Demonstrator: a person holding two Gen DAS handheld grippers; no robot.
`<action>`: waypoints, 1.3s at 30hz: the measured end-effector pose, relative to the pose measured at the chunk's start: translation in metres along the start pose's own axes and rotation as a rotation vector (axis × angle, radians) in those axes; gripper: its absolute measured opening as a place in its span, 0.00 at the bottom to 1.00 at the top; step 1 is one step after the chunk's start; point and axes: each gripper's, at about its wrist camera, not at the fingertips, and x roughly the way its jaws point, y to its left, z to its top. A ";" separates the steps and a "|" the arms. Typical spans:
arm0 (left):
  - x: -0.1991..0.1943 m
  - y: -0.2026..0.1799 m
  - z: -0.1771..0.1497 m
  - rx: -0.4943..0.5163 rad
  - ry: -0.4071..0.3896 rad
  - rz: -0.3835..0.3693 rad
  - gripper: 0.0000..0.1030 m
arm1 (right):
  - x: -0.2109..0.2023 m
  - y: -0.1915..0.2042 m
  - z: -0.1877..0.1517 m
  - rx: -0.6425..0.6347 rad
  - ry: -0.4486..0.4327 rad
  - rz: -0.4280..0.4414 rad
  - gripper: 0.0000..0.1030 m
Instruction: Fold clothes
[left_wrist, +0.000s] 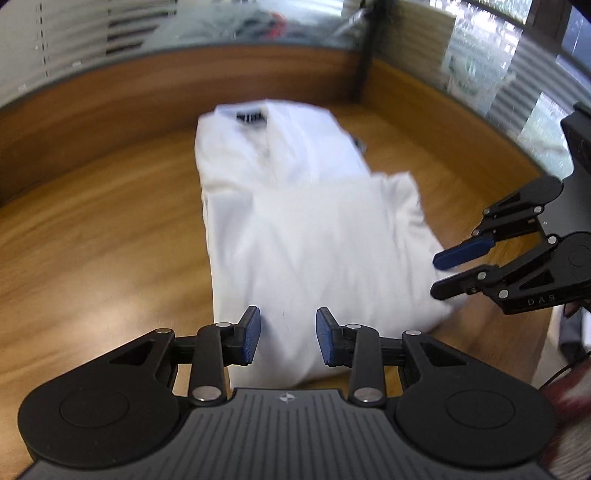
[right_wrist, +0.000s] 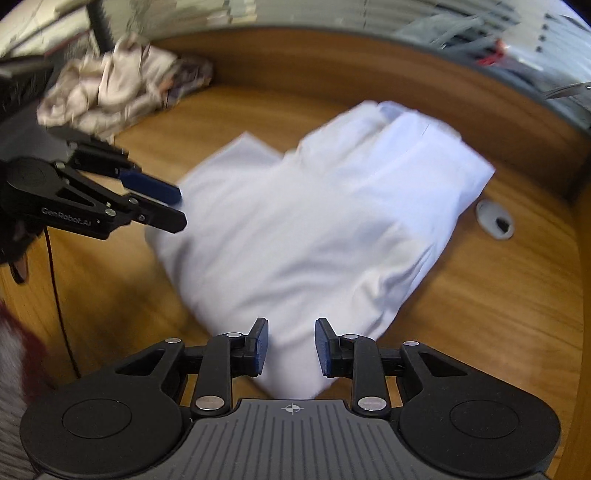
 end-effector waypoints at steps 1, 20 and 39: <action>0.008 0.003 -0.003 -0.013 0.019 0.012 0.37 | 0.006 0.000 -0.005 -0.002 0.008 -0.008 0.29; 0.036 -0.021 0.080 0.010 -0.090 -0.017 0.39 | 0.001 -0.029 0.055 0.024 -0.154 -0.116 0.28; 0.076 0.055 0.096 -0.268 -0.009 0.042 0.37 | 0.023 -0.079 0.082 0.210 -0.139 0.018 0.26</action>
